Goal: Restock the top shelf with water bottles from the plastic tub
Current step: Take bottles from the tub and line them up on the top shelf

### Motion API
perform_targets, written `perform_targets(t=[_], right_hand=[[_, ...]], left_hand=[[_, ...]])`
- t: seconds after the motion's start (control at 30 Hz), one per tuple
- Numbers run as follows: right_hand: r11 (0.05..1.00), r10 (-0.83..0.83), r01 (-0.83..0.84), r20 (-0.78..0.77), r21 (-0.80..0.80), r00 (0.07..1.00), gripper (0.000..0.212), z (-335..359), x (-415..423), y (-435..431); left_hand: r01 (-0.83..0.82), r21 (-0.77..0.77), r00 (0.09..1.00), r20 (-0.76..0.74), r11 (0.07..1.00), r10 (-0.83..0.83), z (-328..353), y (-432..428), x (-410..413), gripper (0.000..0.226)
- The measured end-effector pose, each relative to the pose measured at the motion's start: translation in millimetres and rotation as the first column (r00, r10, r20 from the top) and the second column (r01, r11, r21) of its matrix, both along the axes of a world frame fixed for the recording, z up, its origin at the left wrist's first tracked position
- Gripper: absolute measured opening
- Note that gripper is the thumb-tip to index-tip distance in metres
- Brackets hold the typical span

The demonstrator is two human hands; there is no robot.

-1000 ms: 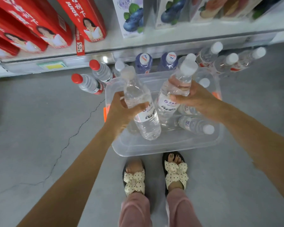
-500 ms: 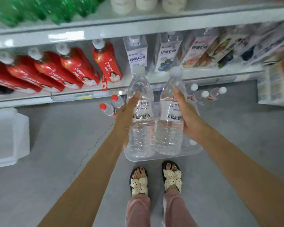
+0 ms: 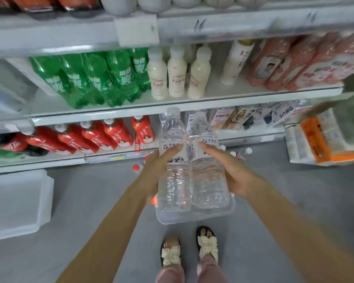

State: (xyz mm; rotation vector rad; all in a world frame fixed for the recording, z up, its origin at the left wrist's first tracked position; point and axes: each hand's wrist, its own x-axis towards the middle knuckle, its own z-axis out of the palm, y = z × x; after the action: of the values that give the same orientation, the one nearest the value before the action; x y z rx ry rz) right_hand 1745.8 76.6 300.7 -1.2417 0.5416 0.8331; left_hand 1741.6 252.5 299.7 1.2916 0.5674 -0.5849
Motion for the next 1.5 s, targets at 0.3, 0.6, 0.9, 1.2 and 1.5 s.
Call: perform_targets(t=[0.3, 0.6, 0.9, 1.2, 1.5], right_hand=[[0.995, -0.073, 0.088, 0.235, -0.055, 0.969, 0.054, 137, -3, 22], [0.993, -0.057, 0.095, 0.427, -0.067, 0.903, 0.074, 265, -6, 43], [0.976, -0.069, 0.185, 0.642, -0.115, 0.764, 0.112, 371, -10, 64], [0.974, -0.131, 0.226, 0.794, -0.009, 0.594, 0.106, 464, -19, 64], [0.956, -0.178, 0.292, 0.871, 0.041, 0.459, 0.084, 518, -11, 32]], left_hand=[[0.054, -0.109, 0.995, 0.089, 0.993, -0.044, 142, 19, -8, 0.025], [0.026, -0.038, 0.951, 0.308, 0.999, -0.013, 275, 36, -16, 0.078], [-0.008, 0.012, 0.791, 0.612, 1.000, -0.001, 382, 48, -21, 0.093], [-0.047, 0.060, 0.647, 0.762, 0.997, -0.015, 472, 42, -27, 0.043], [-0.143, 0.020, 0.592, 0.803, 0.990, 0.069, 533, 2, -33, 0.068]])
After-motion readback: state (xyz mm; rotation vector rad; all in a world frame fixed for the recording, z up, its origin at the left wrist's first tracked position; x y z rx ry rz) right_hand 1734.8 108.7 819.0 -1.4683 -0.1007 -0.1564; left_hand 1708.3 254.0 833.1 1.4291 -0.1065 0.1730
